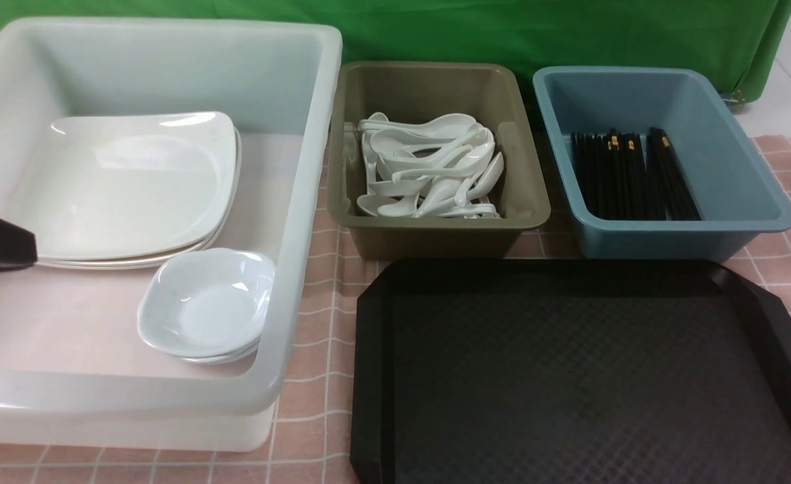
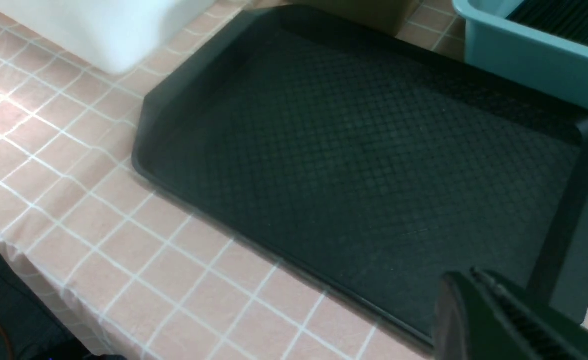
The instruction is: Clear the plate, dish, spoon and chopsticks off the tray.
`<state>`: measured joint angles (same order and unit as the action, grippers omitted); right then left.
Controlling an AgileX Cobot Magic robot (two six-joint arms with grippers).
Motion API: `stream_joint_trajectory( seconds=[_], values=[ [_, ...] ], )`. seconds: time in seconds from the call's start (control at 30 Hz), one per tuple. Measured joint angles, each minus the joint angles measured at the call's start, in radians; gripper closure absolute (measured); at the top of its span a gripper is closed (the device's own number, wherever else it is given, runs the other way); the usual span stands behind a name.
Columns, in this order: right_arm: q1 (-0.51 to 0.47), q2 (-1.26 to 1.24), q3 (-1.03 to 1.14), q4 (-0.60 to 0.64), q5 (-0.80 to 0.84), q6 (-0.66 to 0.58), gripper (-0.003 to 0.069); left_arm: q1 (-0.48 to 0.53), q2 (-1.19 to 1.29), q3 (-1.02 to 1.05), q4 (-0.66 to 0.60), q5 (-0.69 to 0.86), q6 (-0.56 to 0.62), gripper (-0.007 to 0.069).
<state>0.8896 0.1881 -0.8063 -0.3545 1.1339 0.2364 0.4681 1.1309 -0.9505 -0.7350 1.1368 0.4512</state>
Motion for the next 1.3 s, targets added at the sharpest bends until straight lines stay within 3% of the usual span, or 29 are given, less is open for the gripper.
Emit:
stream_joint_trajectory(
  seconds=[0.23, 0.4, 0.47, 0.6, 0.7, 0.87, 1.3],
  values=[
    [0.0, 0.0, -0.067, -0.035, 0.0, -0.02, 0.0629, -0.054, -0.047, 0.0, -0.061, 0.04, 0.017, 0.0629],
    [0.0, -0.001, -0.221, -0.036, -0.001, -0.024, 0.0629, -0.248, -0.048, 0.0, -0.035, 0.001, 0.018, 0.0629],
    [0.0, -0.001, -0.258, -0.036, 0.0, -0.029, 0.0629, -0.309, -0.048, 0.0, 0.004, -0.048, 0.01, 0.0629],
    [0.0, -0.007, -0.301, -0.033, 0.0, -0.039, 0.0629, -0.481, -0.032, 0.0, 0.232, -0.196, -0.147, 0.0629],
    [0.0, -0.008, -0.289, -0.032, 0.0, -0.039, 0.0629, -0.564, 0.007, 0.0, 0.33, -0.264, -0.247, 0.0629],
    [0.0, -0.008, -0.252, -0.031, 0.0, -0.043, 0.0629, -0.698, 0.157, 0.0, 0.367, -0.35, -0.316, 0.0629],
    [0.0, -0.008, -0.236, -0.031, 0.0, -0.046, 0.0629, -0.766, 0.33, 0.0, 0.327, -0.461, -0.371, 0.0629]
  ],
)
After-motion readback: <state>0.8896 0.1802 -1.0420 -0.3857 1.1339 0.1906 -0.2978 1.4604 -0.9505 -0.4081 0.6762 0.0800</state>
